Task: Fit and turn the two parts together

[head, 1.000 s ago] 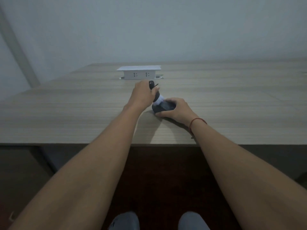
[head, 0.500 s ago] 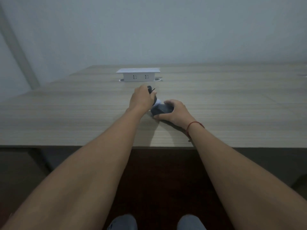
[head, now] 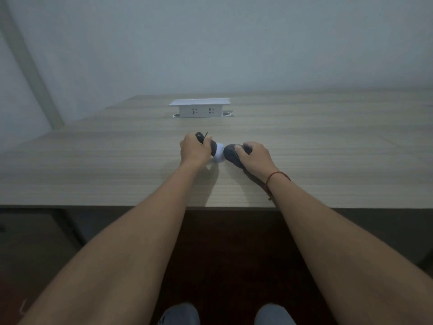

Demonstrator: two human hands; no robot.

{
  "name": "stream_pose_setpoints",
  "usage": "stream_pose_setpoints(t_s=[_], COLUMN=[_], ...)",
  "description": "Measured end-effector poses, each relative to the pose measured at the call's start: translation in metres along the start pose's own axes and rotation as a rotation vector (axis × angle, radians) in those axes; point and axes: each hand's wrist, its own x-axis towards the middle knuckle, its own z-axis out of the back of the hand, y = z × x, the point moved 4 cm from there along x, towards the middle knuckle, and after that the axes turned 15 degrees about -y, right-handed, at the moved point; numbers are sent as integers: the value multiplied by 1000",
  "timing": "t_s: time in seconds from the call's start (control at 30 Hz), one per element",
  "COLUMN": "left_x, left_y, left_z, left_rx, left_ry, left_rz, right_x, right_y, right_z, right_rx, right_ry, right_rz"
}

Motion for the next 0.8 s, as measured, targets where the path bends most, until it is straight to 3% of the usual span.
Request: stream_pose_setpoints(t_s=[0.17,0.3,0.47,0.53,0.8], left_x=[-2,-3,-1,-3,-4], left_y=[-4,-4,-2,-2,-21], left_z=[-10,-9,-5,-9,5], left_rx=[-111,-54,20,31,-50], left_ry=[268,412,39,25,503], left_rz=[65,99,39,34,0], right_x=[5,5,2,2,3], right_y=[-5,-5,-5,-6,-5], right_z=[-6,-5,-7,-7,-9], right_rx=[-17,-16,-33,-37,-28], right_ry=[-10,-19,-17,-28,-31], right_rz=[-39,-43,2,7,-31])
